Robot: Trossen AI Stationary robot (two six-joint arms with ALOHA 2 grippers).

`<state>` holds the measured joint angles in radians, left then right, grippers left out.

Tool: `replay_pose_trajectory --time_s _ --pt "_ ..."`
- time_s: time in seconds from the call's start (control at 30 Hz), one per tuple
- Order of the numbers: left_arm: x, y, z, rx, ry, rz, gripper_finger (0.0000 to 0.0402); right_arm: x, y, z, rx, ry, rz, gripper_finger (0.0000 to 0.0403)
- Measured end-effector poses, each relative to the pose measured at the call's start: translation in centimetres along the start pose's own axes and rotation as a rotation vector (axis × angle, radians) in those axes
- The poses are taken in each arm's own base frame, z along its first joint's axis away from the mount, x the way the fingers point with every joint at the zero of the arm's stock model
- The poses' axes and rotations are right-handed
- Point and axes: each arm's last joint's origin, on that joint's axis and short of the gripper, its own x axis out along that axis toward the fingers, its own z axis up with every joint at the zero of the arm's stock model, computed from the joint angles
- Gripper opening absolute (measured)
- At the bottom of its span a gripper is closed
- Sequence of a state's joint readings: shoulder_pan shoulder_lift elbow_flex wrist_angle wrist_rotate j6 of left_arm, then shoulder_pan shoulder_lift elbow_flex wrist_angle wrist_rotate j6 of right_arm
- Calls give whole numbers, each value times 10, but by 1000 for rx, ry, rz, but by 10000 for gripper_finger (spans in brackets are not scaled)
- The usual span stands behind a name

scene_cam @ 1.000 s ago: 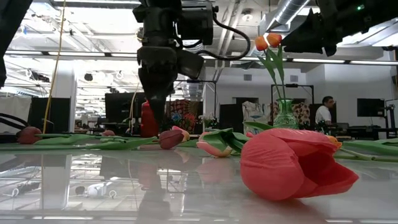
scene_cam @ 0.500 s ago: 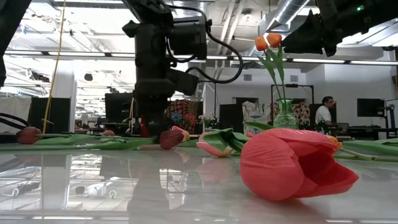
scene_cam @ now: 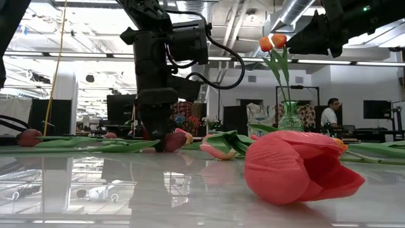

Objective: Sort flowers into vase by color
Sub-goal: Put the dark red flower into the red vase

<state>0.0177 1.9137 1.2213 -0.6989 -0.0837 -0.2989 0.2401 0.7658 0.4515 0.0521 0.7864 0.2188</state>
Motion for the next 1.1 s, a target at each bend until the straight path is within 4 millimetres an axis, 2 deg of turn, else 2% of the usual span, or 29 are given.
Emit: replay_pose_trajectory --time_s 0.27,0.7,1.1 --pt "0 0 1 -32 -7 5 6 0 0 0 0 0 0 203" --pt "-18 -9 22 -34 -64 -181 3 0 0 0 0 0 0 203" --pt "-46 -10 52 47 -296 -402 2 0 0 0 1 -1 0 203"
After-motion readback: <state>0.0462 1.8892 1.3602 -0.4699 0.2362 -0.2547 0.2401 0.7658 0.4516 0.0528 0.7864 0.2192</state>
